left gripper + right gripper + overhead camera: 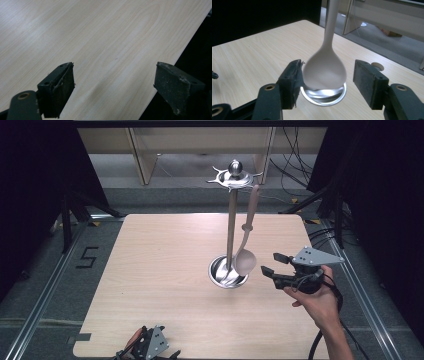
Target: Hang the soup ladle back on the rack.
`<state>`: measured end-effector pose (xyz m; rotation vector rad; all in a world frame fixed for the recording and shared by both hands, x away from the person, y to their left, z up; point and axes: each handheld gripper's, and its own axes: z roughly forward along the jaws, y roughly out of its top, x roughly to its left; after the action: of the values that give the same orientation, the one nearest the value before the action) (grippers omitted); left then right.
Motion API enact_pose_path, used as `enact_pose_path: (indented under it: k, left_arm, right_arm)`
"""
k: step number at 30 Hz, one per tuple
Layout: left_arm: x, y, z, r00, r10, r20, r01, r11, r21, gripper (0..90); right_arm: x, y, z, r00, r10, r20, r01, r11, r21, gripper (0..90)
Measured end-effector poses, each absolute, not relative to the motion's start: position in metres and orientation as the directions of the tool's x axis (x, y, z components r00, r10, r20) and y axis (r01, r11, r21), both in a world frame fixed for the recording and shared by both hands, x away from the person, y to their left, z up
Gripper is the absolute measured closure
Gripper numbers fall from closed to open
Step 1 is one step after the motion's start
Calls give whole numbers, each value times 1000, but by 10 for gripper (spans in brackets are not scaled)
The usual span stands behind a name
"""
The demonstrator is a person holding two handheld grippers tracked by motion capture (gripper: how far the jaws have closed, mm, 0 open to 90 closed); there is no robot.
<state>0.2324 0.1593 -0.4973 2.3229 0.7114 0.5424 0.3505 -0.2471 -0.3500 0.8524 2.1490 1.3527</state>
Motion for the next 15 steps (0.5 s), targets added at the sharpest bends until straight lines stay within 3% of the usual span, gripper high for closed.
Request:
enact_pose_path:
  k: [15]
  left_arm:
    - [231,159,-496,768,612,191,344,-645,682,156]
  right_arm:
    - [343,-255,-375,-675,737,-31,307,319,897,346]
